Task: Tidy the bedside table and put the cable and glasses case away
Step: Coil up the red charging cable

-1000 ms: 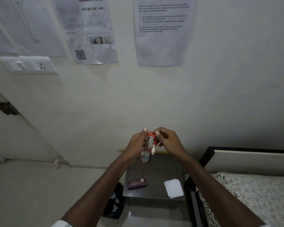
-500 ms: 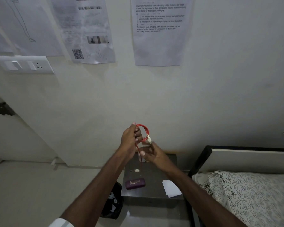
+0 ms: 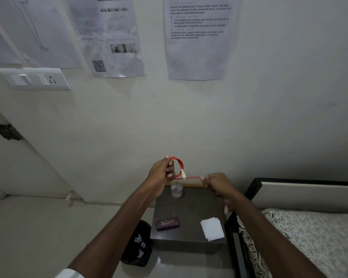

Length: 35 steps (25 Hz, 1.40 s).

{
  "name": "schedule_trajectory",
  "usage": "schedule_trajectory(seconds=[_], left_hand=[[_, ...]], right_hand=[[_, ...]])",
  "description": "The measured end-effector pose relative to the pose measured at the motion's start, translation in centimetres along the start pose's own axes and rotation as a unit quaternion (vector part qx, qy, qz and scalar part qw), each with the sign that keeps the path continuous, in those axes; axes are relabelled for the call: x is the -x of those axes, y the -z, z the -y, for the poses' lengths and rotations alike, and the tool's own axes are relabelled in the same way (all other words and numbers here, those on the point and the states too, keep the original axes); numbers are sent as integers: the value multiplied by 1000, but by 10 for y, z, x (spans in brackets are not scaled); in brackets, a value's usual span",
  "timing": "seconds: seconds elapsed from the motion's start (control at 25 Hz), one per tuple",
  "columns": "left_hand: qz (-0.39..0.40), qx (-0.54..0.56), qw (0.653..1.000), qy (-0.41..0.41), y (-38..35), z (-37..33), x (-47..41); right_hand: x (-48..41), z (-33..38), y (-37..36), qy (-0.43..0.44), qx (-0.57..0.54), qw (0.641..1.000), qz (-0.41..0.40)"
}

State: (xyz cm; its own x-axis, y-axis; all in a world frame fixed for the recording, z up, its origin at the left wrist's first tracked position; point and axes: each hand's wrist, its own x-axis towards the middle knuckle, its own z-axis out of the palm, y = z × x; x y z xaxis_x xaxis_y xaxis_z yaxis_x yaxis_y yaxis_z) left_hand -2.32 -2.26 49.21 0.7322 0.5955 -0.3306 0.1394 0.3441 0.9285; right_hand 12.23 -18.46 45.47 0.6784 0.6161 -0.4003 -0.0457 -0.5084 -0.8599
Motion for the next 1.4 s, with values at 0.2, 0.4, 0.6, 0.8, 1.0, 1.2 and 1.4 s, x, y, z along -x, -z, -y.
schedule_trajectory(seconds=[0.2, 0.4, 0.6, 0.8, 1.0, 1.2, 1.4], left_hand=[[6, -70, 997, -6, -14, 16, 5], [-33, -119, 992, -39, -23, 25, 1], [13, -65, 998, -11, -20, 21, 2], [34, -35, 999, 12, -17, 27, 2], [-69, -39, 997, -3, -24, 30, -4], [-97, 115, 988, -28, -21, 21, -11], [-116, 152, 980, -49, -27, 15, -14]], right_hand=[[6, 42, 5, -72, -224, 972, 17], [29, 62, -31, 37, -199, 978, 56], [26, 43, -49, 230, 66, 971, -23], [35, 32, -48, 357, 284, 889, -46], [48, 13, -62, 391, 376, 835, -89], [63, -2, -58, 332, 404, 820, -232], [72, 6, -66, 66, -78, 994, -40]])
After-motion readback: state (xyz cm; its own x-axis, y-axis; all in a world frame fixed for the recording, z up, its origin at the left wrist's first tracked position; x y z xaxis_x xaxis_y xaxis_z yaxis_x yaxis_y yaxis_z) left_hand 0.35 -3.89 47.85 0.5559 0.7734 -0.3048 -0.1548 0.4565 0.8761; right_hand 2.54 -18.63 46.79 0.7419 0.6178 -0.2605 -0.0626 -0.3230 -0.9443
